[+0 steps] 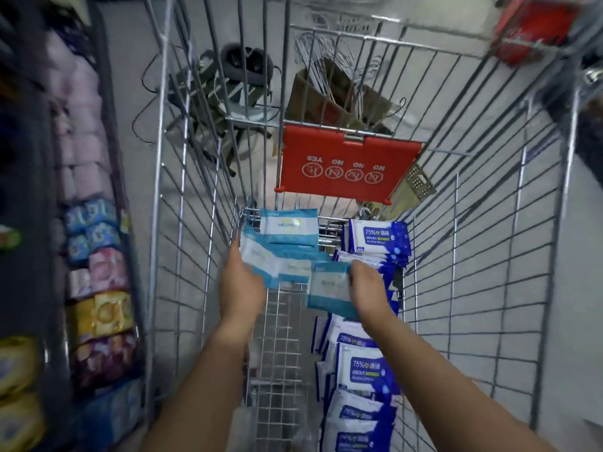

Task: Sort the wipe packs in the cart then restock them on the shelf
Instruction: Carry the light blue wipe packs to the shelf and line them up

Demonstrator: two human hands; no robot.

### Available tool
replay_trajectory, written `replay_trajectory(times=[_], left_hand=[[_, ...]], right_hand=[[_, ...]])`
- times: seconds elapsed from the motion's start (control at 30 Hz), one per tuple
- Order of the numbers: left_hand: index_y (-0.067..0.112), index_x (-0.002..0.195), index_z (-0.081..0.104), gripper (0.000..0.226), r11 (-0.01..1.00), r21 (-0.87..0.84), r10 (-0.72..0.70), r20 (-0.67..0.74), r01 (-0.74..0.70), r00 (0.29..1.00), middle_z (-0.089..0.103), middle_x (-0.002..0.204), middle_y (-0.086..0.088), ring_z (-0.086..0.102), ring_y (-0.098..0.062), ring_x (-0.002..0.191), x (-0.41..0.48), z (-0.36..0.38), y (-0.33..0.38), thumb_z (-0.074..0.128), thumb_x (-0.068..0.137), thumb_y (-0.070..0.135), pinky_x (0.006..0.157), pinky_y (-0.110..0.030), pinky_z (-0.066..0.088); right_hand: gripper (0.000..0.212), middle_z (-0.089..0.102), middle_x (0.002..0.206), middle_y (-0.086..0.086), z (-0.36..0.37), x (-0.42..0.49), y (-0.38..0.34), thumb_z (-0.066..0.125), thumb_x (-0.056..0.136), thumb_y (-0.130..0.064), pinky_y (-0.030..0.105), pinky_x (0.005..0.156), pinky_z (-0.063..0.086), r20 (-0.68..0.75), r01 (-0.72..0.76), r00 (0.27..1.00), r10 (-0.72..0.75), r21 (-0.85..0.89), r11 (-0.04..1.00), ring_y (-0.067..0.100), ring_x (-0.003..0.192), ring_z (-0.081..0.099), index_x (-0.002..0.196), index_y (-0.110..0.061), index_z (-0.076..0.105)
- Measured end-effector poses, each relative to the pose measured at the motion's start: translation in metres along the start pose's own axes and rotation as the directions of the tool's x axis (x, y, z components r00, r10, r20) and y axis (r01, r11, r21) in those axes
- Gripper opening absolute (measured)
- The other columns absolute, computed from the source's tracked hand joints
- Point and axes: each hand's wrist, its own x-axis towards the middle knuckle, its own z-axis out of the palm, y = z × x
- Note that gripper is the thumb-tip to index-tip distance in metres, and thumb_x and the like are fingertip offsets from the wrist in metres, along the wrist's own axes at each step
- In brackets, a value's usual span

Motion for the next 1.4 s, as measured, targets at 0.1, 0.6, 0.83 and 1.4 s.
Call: replay_trajectory(times=[0.1, 0.6, 0.83, 1.4], left_hand=[[0.008, 0.129, 0.046, 0.050, 0.999, -0.047, -0.003, 0.070, 0.006, 0.998, 0.059, 0.101, -0.009, 0.052, -0.012, 0.070, -0.029, -0.014, 0.007, 0.037, 0.086, -0.015, 0.045, -0.008, 0.039], [0.015, 0.112, 0.050, 0.031, 0.969, -0.240, 0.008, 0.243, 0.052, 0.970, 0.060, 0.092, 0.001, 0.061, -0.013, 0.075, -0.113, -0.074, 0.079, 0.048, 0.089, -0.006, 0.051, -0.017, 0.052], [0.013, 0.098, 0.052, 0.028, 0.865, -0.492, -0.009, 0.174, 0.095, 0.985, 0.060, 0.087, -0.011, 0.061, -0.020, 0.062, -0.140, -0.105, 0.131, 0.051, 0.085, -0.012, 0.043, -0.020, 0.053], [0.019, 0.110, 0.054, 0.047, 0.542, -0.823, -0.021, -0.217, -0.171, 0.976, 0.064, 0.114, -0.018, 0.064, -0.033, 0.086, -0.317, -0.238, 0.198, 0.042, 0.081, -0.016, 0.054, -0.032, 0.057]], right_hand=[[0.039, 0.065, 0.091, 0.019, -0.012, -0.016, -0.002, 0.037, 0.077, -0.039, 0.053, 0.080, 0.053, 0.017, -0.113, 0.994, 0.112, 0.163, 0.980, 0.040, 0.086, 0.063, 0.074, -0.007, 0.059], [0.036, 0.065, 0.090, 0.014, -0.098, -0.105, -0.048, 0.068, 0.074, 0.009, 0.044, 0.069, 0.056, 0.112, -0.052, 0.994, 0.003, 0.437, 0.898, 0.029, 0.075, 0.064, 0.102, -0.009, 0.056], [0.024, 0.060, 0.086, 0.017, -0.135, -0.135, -0.091, 0.069, 0.055, -0.006, 0.037, 0.065, 0.046, 0.290, 0.013, 0.948, -0.129, 0.373, 0.928, 0.030, 0.075, 0.057, 0.078, -0.006, 0.062], [0.030, 0.069, 0.098, 0.018, -0.164, -0.280, -0.205, 0.064, 0.075, 0.008, 0.042, 0.075, 0.045, 0.780, 0.511, 0.505, -0.369, 0.074, 0.856, 0.032, 0.085, 0.062, 0.102, -0.005, 0.070]])
